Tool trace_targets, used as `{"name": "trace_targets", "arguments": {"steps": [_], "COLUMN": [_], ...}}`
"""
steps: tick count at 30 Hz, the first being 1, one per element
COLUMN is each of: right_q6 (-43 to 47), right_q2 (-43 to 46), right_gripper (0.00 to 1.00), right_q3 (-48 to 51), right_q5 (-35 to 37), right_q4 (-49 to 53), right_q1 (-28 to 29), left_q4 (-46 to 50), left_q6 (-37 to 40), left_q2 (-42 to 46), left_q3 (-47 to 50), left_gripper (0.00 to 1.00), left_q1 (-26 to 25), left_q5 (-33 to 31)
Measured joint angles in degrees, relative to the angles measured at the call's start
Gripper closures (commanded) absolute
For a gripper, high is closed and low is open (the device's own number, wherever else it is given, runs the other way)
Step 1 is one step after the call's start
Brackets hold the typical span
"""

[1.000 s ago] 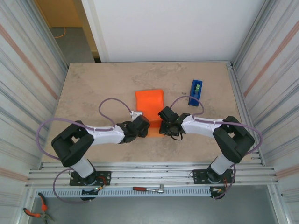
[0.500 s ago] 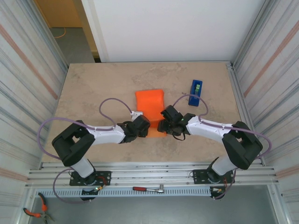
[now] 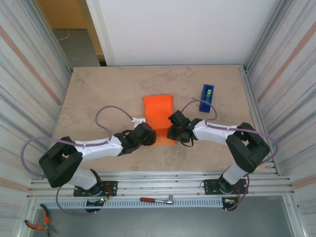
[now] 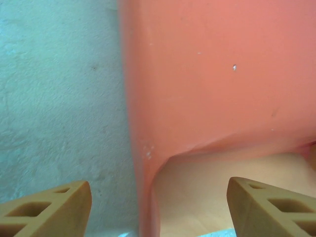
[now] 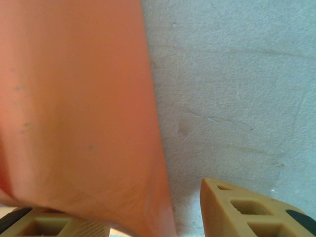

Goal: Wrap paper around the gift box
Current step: Fold the third fold of the wrapping paper on the gift box.

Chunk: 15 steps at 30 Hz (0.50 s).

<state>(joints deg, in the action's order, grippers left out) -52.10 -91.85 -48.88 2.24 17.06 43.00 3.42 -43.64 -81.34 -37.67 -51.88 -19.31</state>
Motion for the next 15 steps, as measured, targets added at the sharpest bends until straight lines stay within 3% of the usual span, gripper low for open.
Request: {"name": "trace_targets", "arguments": {"steps": [11,15], "right_q6": [0.0,0.1], "right_q2": [-1.2,-1.2], "right_gripper": [0.52,0.52], "right_q3": [0.0,-0.5], "right_q5": [-2.0,-2.1], "right_q4": [0.7,1.6], "right_q1": [0.1,0.1], "left_q4": [11.8,13.5], "left_q6": [-9.8,-10.7], "left_q2": [0.9,0.9], "left_q3": [-0.3,-0.3], "left_gripper": [0.29,0.35], "left_q1": [-2.7,-3.3], "left_q5": [-0.1,-0.4]}}
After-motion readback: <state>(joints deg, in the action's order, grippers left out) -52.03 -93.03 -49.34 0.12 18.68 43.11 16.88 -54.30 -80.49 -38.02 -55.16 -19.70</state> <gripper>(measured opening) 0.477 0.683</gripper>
